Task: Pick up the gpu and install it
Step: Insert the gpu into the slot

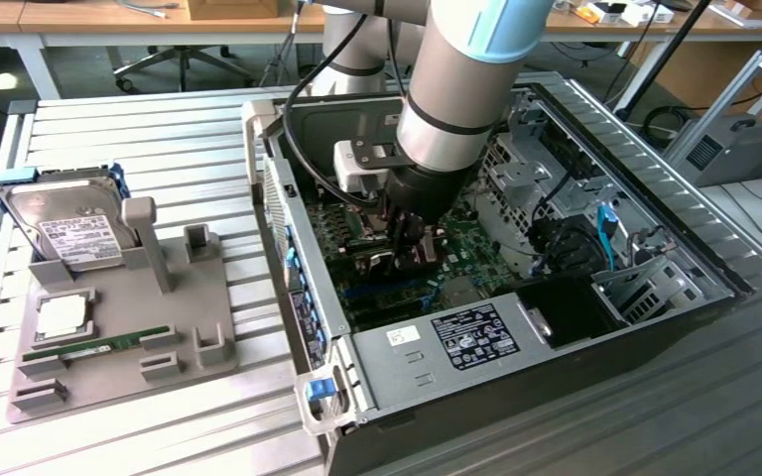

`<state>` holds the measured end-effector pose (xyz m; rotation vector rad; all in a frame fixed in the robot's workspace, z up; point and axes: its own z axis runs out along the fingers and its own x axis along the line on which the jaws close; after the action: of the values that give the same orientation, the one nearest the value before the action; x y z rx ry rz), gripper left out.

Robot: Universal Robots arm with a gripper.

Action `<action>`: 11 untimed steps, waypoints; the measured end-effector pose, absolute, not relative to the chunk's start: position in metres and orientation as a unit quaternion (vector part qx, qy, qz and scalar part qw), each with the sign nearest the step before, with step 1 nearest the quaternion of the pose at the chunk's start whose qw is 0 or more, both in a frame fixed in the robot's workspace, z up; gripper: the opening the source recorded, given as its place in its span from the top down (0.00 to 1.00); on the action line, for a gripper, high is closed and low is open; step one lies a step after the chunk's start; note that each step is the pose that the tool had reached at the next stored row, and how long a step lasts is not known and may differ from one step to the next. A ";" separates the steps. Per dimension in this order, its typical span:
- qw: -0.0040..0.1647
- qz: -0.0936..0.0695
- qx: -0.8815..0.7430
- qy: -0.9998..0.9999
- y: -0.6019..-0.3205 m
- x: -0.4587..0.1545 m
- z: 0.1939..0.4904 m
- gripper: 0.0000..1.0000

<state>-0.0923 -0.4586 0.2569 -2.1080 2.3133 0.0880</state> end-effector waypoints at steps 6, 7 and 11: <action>0.005 0.028 -0.673 0.739 -0.459 -0.092 0.257 0.73; 0.005 0.028 -0.673 0.739 -0.459 -0.092 0.257 0.73; 0.005 0.028 -0.674 0.739 -0.459 -0.092 0.256 0.73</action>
<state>-0.0924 -0.4587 0.2565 -2.1089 2.3127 0.0879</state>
